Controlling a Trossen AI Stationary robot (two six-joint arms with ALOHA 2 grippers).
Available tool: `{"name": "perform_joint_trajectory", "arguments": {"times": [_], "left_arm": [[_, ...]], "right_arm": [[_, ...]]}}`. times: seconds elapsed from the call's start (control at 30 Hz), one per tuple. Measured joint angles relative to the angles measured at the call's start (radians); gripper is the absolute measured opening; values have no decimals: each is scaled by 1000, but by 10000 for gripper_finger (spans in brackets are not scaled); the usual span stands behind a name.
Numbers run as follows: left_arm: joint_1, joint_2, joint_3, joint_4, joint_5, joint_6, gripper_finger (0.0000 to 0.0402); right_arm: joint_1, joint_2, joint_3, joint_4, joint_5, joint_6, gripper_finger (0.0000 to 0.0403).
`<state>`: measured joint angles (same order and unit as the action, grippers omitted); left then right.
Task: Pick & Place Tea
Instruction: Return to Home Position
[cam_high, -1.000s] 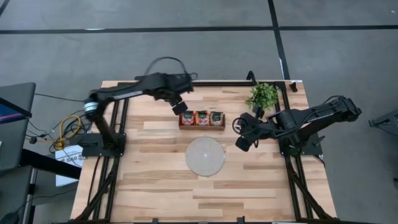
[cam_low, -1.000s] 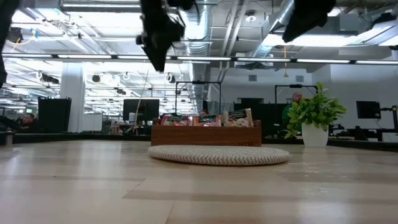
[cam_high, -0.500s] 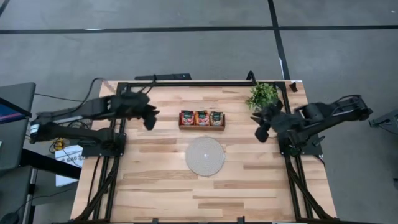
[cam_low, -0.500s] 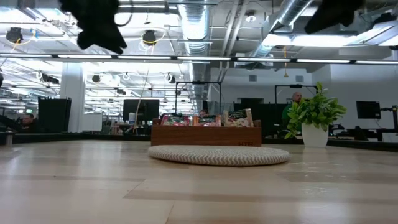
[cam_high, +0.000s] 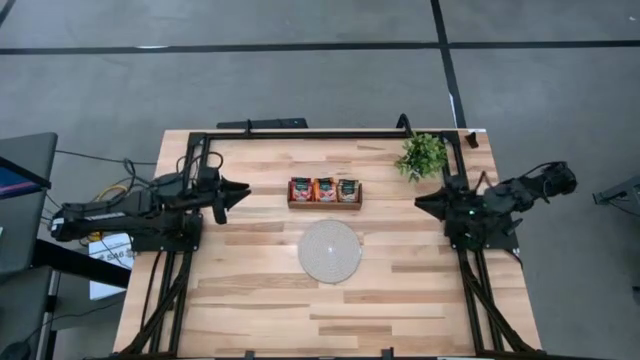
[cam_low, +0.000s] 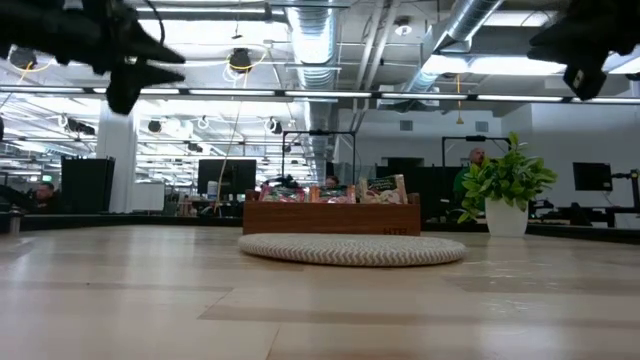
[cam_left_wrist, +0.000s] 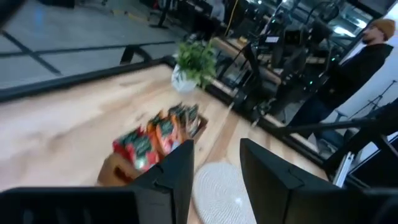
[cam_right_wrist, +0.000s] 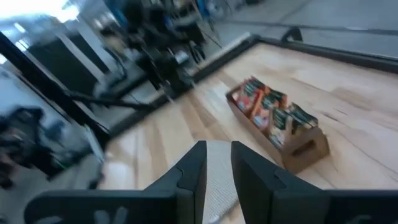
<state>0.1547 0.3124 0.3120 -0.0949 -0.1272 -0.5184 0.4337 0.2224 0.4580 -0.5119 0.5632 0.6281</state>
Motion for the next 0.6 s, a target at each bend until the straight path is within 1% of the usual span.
{"name": "perform_joint_trajectory", "arguments": {"times": [0.13,0.23,0.43,0.5,0.6], "left_arm": [[0,-52,-86,28,0,-38,121],[0,-69,-154,76,0,-75,121],[0,-72,-277,226,-5,-101,121],[0,-71,-286,216,-8,-101,121],[0,-71,-287,151,-20,-101,121]], "right_arm": [[14,-149,-74,31,13,3,67],[18,-222,-106,32,15,25,67],[14,-198,-121,-2,-1,34,67],[14,-196,-127,-17,-4,35,67],[14,-196,-123,-3,8,35,67]]}}
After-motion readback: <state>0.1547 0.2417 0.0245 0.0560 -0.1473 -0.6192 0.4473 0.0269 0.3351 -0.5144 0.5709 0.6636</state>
